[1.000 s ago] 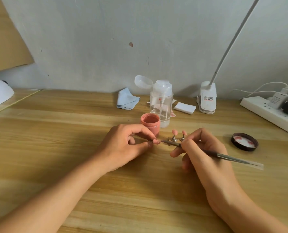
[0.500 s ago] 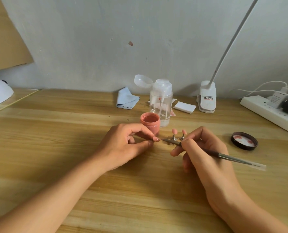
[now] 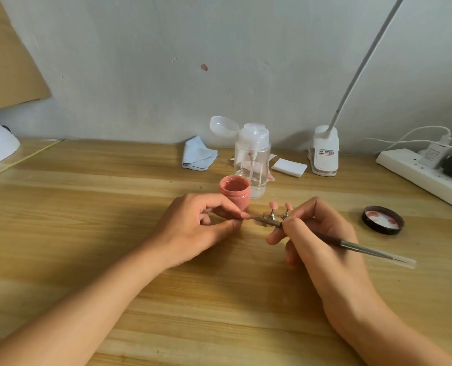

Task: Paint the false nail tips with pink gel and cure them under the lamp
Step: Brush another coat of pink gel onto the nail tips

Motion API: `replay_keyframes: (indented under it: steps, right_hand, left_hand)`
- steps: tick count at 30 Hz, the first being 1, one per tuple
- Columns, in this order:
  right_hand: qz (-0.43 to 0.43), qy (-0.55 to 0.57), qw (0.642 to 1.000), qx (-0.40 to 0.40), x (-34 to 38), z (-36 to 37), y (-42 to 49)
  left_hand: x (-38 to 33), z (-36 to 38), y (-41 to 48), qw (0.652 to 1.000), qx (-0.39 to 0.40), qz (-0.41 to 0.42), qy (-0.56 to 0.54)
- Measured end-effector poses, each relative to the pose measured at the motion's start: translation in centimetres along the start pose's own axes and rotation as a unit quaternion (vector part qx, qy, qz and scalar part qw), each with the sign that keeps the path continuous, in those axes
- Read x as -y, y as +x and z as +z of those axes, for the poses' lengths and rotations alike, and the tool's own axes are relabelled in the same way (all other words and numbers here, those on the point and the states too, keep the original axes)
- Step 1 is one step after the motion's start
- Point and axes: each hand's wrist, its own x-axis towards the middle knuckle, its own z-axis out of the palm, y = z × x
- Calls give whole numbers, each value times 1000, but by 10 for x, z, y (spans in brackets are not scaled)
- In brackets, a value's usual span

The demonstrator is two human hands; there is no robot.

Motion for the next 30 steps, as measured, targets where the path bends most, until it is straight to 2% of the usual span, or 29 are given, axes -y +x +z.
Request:
replay_keyframes:
  steps: [19,30]
  right_hand:
    - [-6,-17,1000,-16,-2,-1,2]
    - [-6,-8,1000,0,-2,1,1]
  left_hand:
    - [-2,0,-1,1000,1,1,16]
    - [-2,0,1,1000,1,-4,7]
